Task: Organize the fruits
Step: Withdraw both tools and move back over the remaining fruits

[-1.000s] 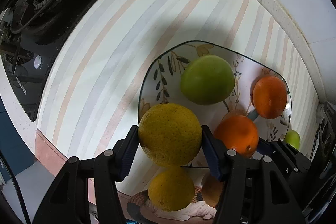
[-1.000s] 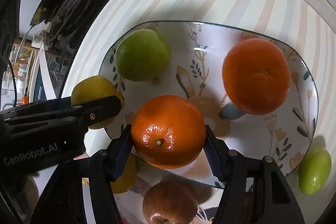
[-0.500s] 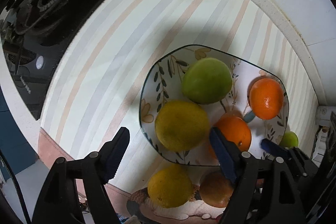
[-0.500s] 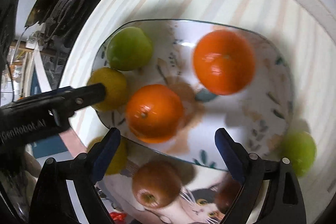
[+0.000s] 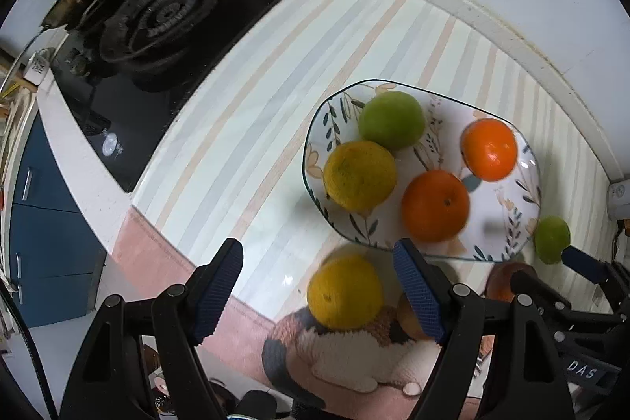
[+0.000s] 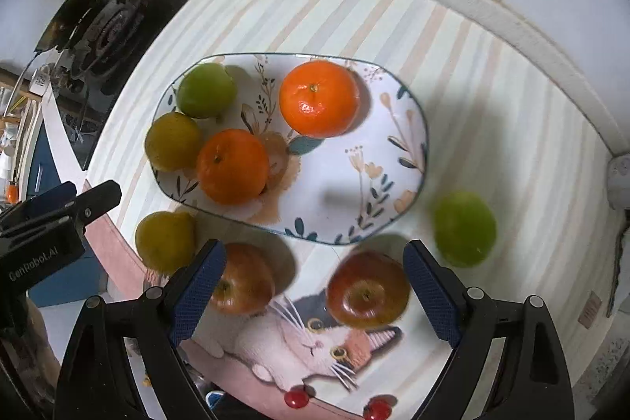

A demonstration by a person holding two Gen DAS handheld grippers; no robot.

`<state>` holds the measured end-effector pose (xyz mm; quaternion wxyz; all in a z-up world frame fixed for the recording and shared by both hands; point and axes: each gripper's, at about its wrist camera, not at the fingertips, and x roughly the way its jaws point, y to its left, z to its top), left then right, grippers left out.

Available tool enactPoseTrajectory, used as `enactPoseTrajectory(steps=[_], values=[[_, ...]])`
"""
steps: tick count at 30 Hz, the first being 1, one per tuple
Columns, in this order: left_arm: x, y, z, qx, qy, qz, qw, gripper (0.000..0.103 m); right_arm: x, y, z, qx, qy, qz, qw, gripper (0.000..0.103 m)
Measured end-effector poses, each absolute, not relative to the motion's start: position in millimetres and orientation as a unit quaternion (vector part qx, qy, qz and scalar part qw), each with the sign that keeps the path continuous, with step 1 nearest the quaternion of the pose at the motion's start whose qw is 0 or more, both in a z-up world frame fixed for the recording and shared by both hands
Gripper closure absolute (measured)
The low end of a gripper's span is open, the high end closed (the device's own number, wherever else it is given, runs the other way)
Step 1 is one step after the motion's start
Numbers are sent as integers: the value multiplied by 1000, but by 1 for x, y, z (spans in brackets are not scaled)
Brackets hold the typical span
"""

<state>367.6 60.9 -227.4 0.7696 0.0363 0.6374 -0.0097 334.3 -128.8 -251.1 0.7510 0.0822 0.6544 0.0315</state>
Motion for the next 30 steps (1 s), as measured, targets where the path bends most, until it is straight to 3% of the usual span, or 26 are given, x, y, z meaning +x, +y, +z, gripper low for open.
enactPoseTrajectory(steps=[17,30], values=[[290,43,-130,38,561,-38,826,26,251,-147,-155,85,592,49,800,9],[247,27,-91,40,533,-63,843,25,209,-160,-102,91,556,54,824,9]])
